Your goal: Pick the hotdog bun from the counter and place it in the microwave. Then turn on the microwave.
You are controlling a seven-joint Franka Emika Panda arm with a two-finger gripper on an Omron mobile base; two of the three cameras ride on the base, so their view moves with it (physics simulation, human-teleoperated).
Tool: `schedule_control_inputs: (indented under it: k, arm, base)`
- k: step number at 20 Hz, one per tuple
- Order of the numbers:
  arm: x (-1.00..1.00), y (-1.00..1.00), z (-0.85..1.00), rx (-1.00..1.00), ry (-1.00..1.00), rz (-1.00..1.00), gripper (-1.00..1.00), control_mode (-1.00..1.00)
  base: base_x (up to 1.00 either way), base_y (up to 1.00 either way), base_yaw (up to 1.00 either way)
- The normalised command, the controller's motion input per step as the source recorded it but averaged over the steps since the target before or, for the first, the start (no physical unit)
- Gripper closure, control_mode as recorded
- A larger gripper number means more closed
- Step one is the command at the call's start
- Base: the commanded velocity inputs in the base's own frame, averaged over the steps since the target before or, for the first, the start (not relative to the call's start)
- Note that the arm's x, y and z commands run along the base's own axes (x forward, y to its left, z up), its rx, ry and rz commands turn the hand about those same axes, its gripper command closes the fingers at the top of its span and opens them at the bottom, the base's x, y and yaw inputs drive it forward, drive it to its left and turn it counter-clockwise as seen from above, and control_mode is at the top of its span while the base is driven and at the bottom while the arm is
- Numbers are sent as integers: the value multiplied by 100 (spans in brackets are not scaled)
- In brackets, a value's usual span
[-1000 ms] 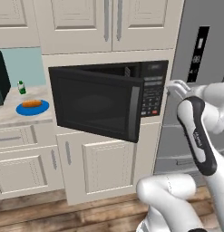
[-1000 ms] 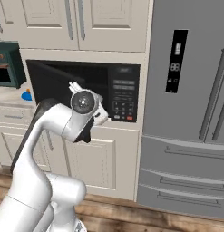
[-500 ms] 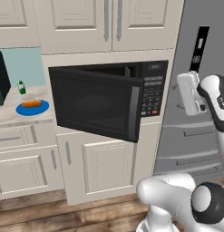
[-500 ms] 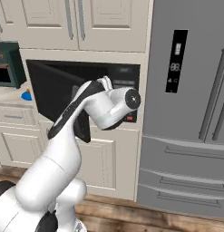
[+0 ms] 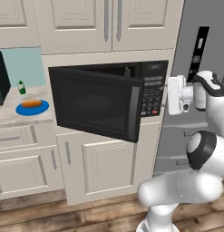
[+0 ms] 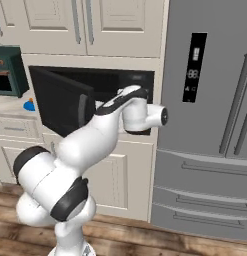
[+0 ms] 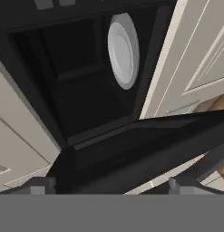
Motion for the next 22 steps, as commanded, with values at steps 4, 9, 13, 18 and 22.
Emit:
schedule_control_inputs:
  k: [4, 9, 13, 18, 22]
  arm:
    - [46, 26, -25, 6, 0, 26, -100, -100]
    - [25, 38, -23, 0, 0, 27, -100, -100]
    - [32, 40, -17, 0, 0, 29, -100, -100]
    - [22, 45, -18, 0, 0, 33, -100, -100]
    - [2, 47, -16, 0, -1, 35, -100, -100]
  base:
    - [0, 0, 0]
    - [0, 0, 0]
    - [0, 0, 0]
    - [0, 0, 0]
    - [0, 0, 0]
